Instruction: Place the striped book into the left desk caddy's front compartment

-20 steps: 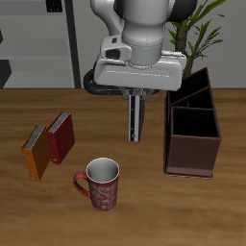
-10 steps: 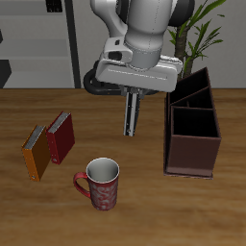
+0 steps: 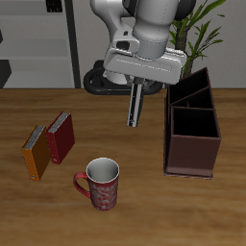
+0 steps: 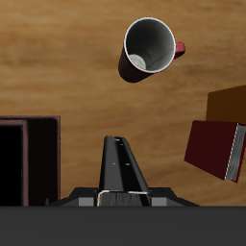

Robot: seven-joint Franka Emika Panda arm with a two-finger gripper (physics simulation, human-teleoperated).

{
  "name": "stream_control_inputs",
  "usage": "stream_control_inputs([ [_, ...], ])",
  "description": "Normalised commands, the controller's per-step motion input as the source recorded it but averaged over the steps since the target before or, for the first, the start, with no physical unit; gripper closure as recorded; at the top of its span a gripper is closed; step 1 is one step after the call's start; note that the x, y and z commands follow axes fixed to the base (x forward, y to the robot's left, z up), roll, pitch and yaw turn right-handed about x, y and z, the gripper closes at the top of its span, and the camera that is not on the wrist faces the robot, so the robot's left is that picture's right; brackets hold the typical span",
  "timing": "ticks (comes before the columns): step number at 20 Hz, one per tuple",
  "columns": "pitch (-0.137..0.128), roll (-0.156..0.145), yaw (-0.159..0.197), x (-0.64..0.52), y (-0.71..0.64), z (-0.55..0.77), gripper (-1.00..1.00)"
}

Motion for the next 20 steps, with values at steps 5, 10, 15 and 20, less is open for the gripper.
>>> stream_control_inputs([
  [5,-0.044,-0.021,-0.004,-0.34,0.11,0.07,1.00],
  [10,-0.055,-0.022,0.011,-0.40,0.10,0.05,1.00],
  [15,-0.037,-0.031,-0.003,-0.38,0.03,0.05,1.00],
  [20,-0.025,-0.002,0.010,-0.33,0.08,-0.03,1.00],
])
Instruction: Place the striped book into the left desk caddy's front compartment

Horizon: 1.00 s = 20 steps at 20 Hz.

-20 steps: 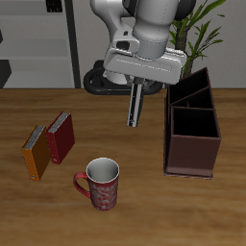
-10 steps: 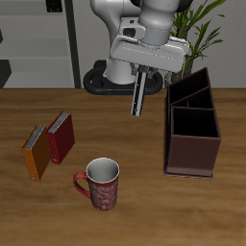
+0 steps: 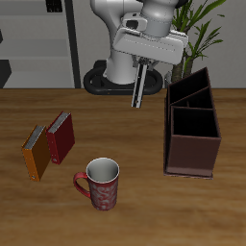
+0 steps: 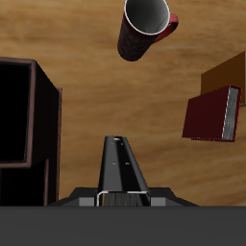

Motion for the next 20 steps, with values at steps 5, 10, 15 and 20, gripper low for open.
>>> stream_control_inputs([
  [5,-0.021,-0.016,0.003,-0.17,-0.06,-0.03,1.00],
  [10,0.006,0.028,0.015,-0.20,0.13,-0.10,1.00],
  [15,-0.028,0.041,0.025,-0.26,0.24,0.00,1.00],
  [20,-0.003,0.075,0.029,-0.12,0.26,0.01,1.00],
])
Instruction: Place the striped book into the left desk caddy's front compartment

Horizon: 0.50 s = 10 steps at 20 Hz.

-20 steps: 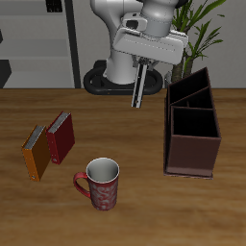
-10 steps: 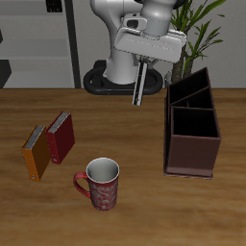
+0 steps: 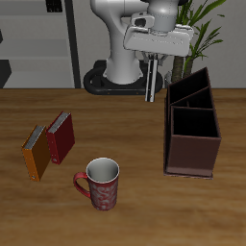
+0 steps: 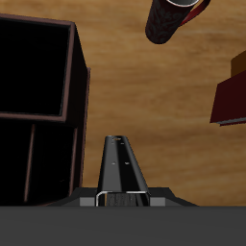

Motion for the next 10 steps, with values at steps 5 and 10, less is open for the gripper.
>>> stream_control_inputs([
  [5,0.001,0.048,0.023,-0.04,0.19,-0.01,1.00],
  [10,0.006,0.023,-0.004,0.02,0.15,0.04,1.00],
])
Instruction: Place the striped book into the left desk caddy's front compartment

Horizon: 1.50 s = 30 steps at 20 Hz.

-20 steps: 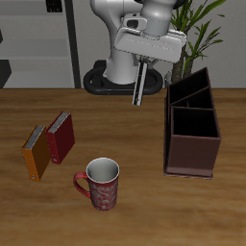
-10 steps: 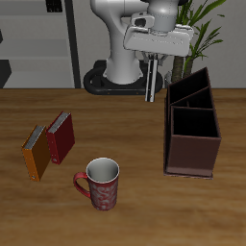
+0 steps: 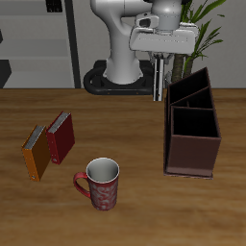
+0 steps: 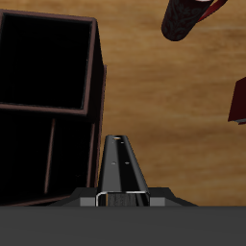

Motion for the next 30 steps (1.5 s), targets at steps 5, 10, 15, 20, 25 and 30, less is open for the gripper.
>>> stream_control_inputs([
  [5,0.010,0.030,-0.004,0.04,0.15,0.00,1.00],
  [10,0.003,0.025,-0.018,0.04,0.18,0.00,1.00],
  [15,0.016,0.033,-0.007,0.11,0.26,-0.03,1.00],
  [20,0.015,0.017,-0.007,0.09,0.12,-0.02,1.00],
  [25,0.024,0.002,-0.035,0.12,0.08,-0.07,1.00],
  [30,0.012,0.007,-0.020,0.04,0.09,-0.03,1.00],
])
